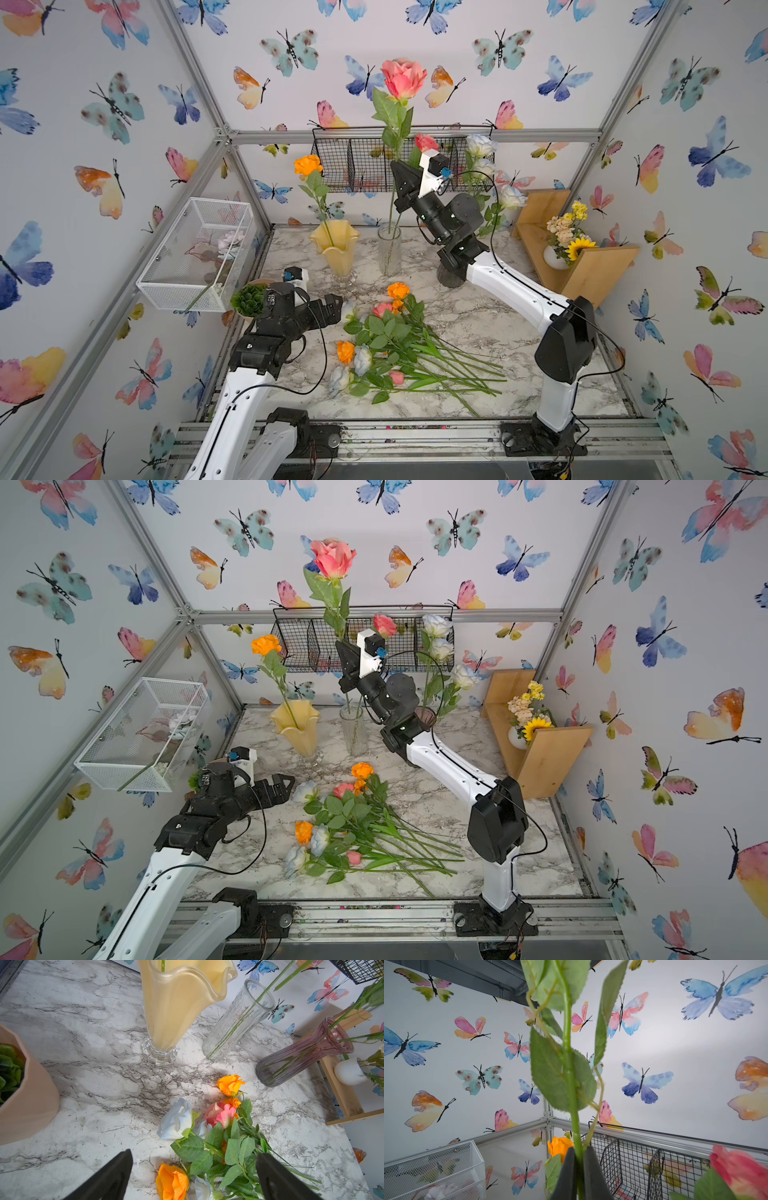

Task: Arrange the flowers in different vases according to their colors
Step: Insert the flower into the vase.

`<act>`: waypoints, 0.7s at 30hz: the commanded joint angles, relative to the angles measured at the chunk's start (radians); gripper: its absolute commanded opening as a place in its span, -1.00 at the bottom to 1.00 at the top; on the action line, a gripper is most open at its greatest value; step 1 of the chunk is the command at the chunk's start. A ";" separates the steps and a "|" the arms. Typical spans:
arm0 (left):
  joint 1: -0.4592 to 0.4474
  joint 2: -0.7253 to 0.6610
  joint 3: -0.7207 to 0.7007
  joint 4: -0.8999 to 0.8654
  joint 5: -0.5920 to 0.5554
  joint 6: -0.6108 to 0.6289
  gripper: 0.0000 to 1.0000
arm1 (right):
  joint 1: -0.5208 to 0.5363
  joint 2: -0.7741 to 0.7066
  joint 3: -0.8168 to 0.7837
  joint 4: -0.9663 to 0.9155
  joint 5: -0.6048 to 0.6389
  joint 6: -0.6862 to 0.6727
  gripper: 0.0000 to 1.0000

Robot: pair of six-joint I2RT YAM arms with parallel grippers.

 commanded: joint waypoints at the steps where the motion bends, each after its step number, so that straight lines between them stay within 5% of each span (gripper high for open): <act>1: -0.002 -0.002 -0.012 0.010 0.027 0.001 0.97 | -0.008 0.036 0.057 0.092 0.015 0.005 -0.95; 21: -0.002 -0.012 -0.014 0.013 0.025 0.001 0.97 | -0.033 0.065 -0.224 0.220 0.075 0.066 -0.95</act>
